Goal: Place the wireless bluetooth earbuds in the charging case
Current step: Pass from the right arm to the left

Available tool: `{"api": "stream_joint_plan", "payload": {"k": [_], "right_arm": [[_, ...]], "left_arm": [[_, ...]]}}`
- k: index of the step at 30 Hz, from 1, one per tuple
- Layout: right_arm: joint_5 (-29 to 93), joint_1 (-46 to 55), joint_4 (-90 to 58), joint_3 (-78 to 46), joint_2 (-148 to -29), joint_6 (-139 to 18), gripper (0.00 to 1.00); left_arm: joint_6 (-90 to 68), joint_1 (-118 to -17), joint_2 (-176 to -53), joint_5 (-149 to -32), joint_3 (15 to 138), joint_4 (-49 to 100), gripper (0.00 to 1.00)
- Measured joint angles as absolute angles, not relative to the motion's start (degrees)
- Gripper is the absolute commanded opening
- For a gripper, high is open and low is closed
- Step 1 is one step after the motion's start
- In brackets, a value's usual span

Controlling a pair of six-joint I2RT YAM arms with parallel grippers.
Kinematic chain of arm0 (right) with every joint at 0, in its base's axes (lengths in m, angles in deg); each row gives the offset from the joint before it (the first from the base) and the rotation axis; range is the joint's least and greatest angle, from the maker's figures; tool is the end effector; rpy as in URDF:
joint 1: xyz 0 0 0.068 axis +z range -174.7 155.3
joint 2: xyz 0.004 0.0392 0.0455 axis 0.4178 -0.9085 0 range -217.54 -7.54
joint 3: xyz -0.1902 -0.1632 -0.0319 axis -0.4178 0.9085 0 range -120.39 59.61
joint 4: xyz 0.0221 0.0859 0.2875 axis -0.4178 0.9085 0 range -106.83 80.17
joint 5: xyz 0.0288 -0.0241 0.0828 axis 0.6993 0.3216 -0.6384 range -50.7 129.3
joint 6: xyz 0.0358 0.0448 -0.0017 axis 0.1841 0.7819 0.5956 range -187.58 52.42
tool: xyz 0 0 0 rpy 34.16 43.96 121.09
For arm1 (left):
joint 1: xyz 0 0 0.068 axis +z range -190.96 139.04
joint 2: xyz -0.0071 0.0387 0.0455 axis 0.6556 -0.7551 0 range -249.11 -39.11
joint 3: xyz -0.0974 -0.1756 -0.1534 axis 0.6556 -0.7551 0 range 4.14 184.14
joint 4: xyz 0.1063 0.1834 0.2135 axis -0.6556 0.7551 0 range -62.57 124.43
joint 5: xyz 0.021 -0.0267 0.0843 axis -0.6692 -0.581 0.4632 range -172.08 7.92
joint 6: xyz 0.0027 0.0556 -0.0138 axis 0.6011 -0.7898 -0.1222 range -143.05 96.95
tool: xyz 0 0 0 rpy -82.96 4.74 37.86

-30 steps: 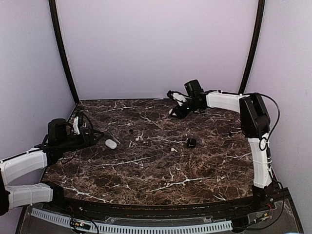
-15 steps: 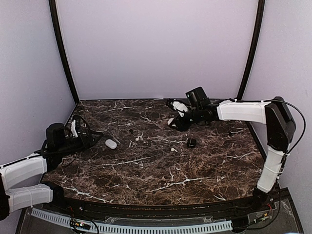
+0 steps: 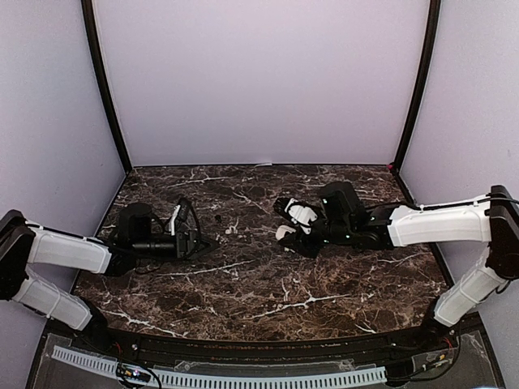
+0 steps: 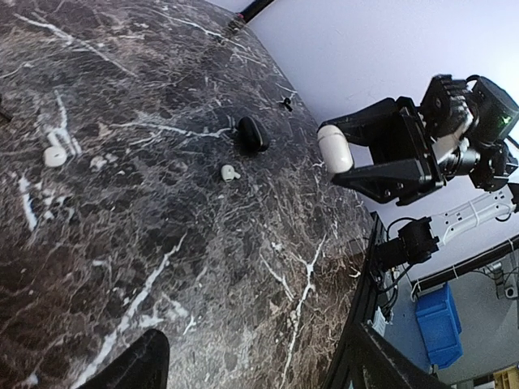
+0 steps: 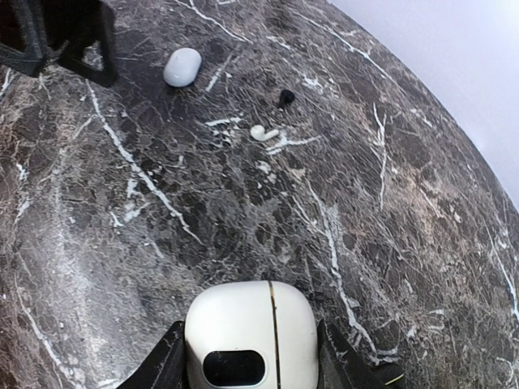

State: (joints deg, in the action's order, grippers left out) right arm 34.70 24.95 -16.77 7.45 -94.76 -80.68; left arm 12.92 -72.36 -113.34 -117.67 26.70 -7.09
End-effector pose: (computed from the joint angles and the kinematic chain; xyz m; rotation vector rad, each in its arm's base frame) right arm 0.2377 0.2849 0.1749 -1.1933 1.8681 0.4455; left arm 0.2276 -0.1666 0.1283 0.3936 2.0171 -1.3526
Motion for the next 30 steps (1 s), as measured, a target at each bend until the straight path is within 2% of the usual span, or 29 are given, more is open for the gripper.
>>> {"api": "stream_joint_plan", "payload": {"k": [12,20,30], "right_arm": [[40.2,33.3,-34.4,18.4,-91.1,-85.6,0.26],[47.6,37.9,-46.4,22.9,-95.9,-89.9,0.24],[51.7,39.5,-51.3,22.9,-100.3,-92.6,0.26]], "left_arm": [[13.0,-74.3,-132.6,-124.1,33.8,-26.1,0.75],[13.4,-77.2,-142.4,-128.9,36.9,-36.8,0.73],[12.1,-81.1,-148.5,-130.7,39.8,-39.5,0.70]]}}
